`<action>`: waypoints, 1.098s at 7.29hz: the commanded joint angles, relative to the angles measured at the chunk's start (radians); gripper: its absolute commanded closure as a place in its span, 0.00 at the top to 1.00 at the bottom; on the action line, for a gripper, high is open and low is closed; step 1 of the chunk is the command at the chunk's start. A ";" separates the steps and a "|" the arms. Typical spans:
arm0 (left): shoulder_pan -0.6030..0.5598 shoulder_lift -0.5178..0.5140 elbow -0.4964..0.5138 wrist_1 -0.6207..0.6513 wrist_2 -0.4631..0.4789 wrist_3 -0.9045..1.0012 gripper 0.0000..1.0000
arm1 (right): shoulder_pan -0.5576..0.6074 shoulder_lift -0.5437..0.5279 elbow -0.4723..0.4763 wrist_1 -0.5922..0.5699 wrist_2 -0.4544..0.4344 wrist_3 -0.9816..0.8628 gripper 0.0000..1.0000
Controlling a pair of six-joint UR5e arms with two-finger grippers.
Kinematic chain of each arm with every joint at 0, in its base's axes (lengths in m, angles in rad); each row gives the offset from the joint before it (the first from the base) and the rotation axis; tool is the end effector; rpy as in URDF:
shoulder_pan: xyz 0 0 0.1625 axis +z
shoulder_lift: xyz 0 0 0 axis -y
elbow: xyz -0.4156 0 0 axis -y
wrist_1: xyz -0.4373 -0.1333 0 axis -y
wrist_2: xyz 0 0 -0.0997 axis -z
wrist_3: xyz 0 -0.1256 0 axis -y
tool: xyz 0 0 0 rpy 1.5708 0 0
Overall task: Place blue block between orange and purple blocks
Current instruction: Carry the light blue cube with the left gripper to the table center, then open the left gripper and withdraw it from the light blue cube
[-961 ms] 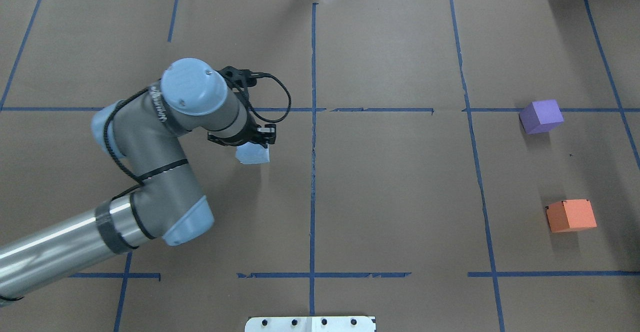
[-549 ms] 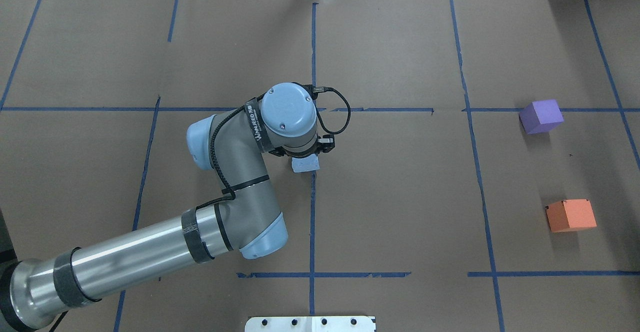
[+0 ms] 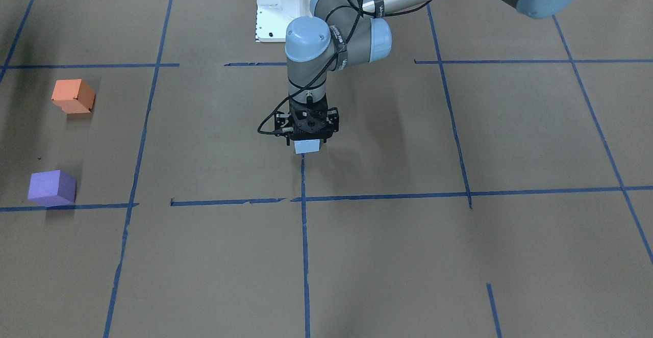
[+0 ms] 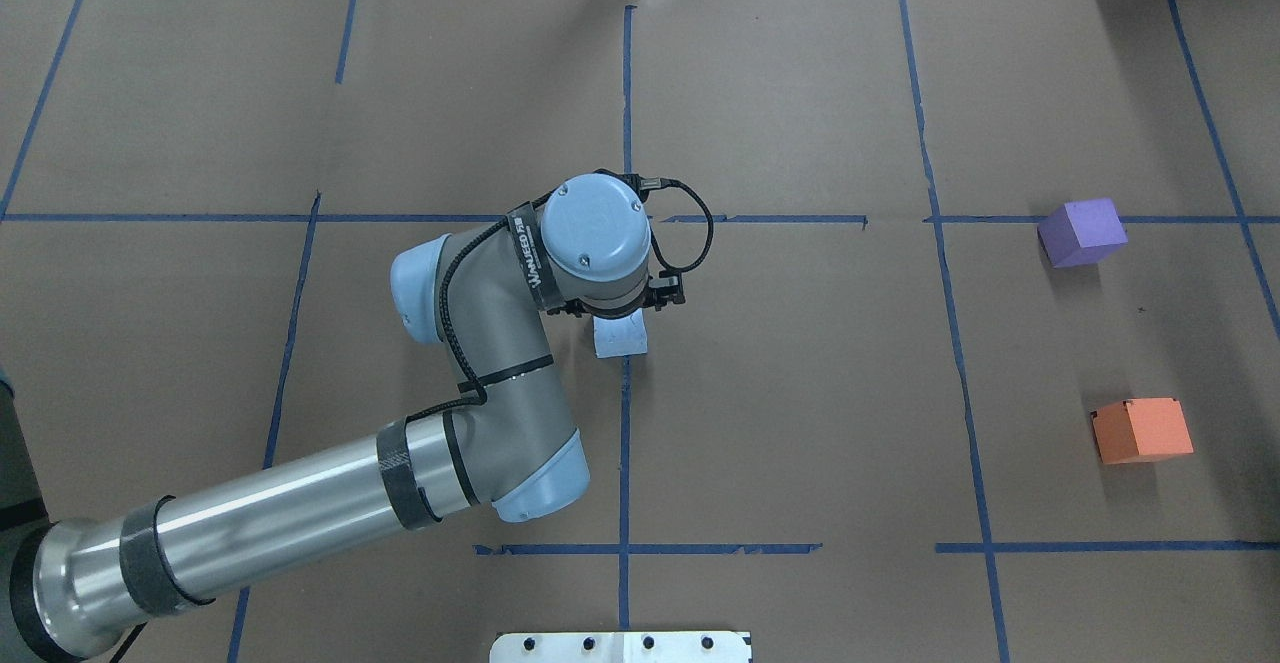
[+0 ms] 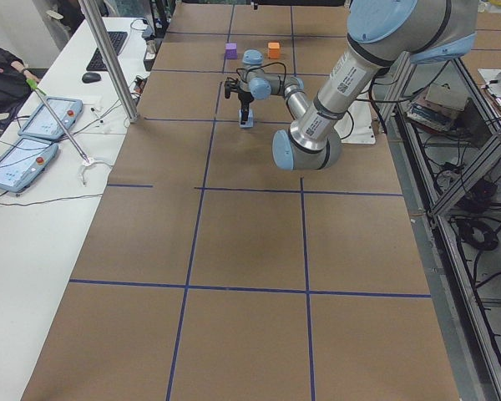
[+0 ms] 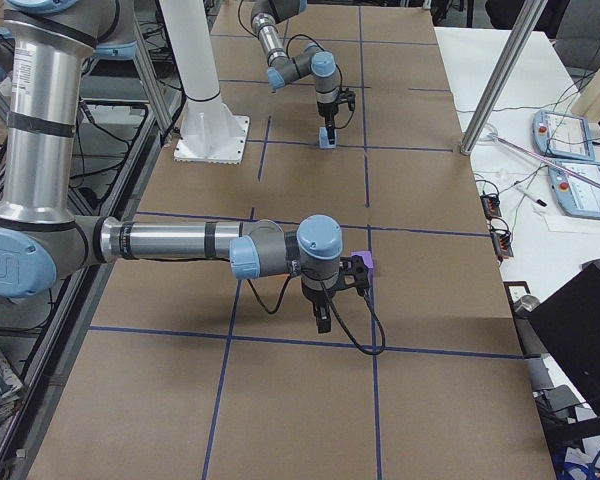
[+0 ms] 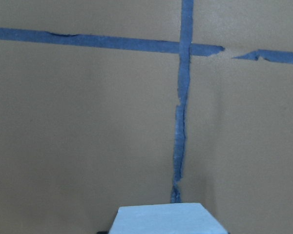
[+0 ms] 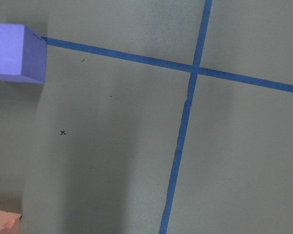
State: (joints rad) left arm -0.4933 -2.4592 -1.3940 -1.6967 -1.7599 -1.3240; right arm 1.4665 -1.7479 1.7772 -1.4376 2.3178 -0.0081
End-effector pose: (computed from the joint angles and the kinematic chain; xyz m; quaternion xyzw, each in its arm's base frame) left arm 0.6633 -0.4812 0.1475 0.0660 0.4086 -0.0737 0.9073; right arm -0.0020 -0.4796 0.6336 0.0580 -0.3669 -0.0817 0.9249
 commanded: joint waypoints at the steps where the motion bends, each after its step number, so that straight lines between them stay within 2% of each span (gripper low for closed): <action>1: -0.147 0.044 -0.188 0.183 -0.155 0.137 1.00 | 0.000 0.007 0.010 0.002 0.002 0.000 1.00; 3: -0.275 0.284 -0.421 0.227 -0.243 0.361 1.00 | -0.002 0.040 0.011 0.002 0.021 0.000 1.00; 4: -0.365 0.393 -0.480 0.224 -0.295 0.525 1.00 | -0.005 0.072 0.011 0.002 0.043 0.002 1.00; 5: -0.474 0.539 -0.517 0.223 -0.373 0.701 1.00 | -0.014 0.114 0.010 0.002 0.089 0.002 1.00; 6: -0.607 0.625 -0.508 0.226 -0.445 0.882 1.00 | -0.037 0.157 0.013 0.002 0.121 0.020 1.00; 7: -0.727 0.723 -0.488 0.226 -0.493 1.064 1.00 | -0.078 0.213 0.014 0.000 0.124 0.128 1.00; 8: -0.831 0.791 -0.449 0.226 -0.498 1.224 1.00 | -0.145 0.285 0.013 -0.003 0.121 0.257 1.00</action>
State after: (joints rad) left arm -1.1841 -1.7700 -1.8774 -1.4715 -2.2253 -0.3121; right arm 1.3892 -1.5433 1.7904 -1.4375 2.4341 0.1135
